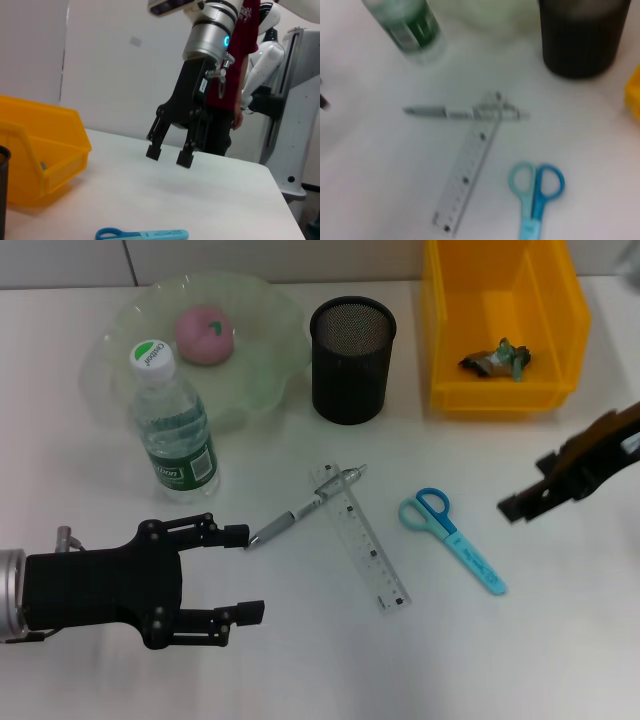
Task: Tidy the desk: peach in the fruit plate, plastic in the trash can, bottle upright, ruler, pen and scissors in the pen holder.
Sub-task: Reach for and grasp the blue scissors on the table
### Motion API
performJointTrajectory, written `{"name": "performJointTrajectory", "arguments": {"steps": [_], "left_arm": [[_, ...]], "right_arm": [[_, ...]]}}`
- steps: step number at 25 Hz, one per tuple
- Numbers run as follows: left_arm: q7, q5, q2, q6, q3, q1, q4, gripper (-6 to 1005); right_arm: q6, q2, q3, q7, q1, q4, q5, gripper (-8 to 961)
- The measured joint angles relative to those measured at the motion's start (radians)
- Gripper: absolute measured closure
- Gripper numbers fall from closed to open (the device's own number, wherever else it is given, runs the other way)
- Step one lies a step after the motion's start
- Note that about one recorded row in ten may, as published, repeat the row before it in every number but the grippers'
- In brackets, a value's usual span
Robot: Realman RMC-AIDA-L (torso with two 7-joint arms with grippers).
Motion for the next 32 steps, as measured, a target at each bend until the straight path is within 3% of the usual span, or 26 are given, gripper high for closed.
{"name": "performJointTrajectory", "arguments": {"steps": [10, 21, 27, 32], "left_arm": [[0.0, 0.018, -0.001, -0.016, 0.0, -0.025, 0.0, 170], [0.003, 0.025, -0.006, -0.024, 0.001, -0.025, 0.0, 170], [0.008, 0.025, -0.007, -0.025, 0.001, -0.022, -0.002, 171], [0.009, 0.027, -0.007, -0.031, 0.001, -0.021, -0.002, 171]], "right_arm": [[0.125, 0.007, -0.308, 0.201, 0.005, 0.054, -0.074, 152], [0.31, 0.011, -0.492, 0.298, 0.006, 0.121, -0.103, 154], [0.347, 0.012, -0.548, 0.336, 0.008, 0.138, -0.104, 344], [0.37, 0.012, -0.577, 0.358, 0.01, 0.147, -0.104, 433]]}}
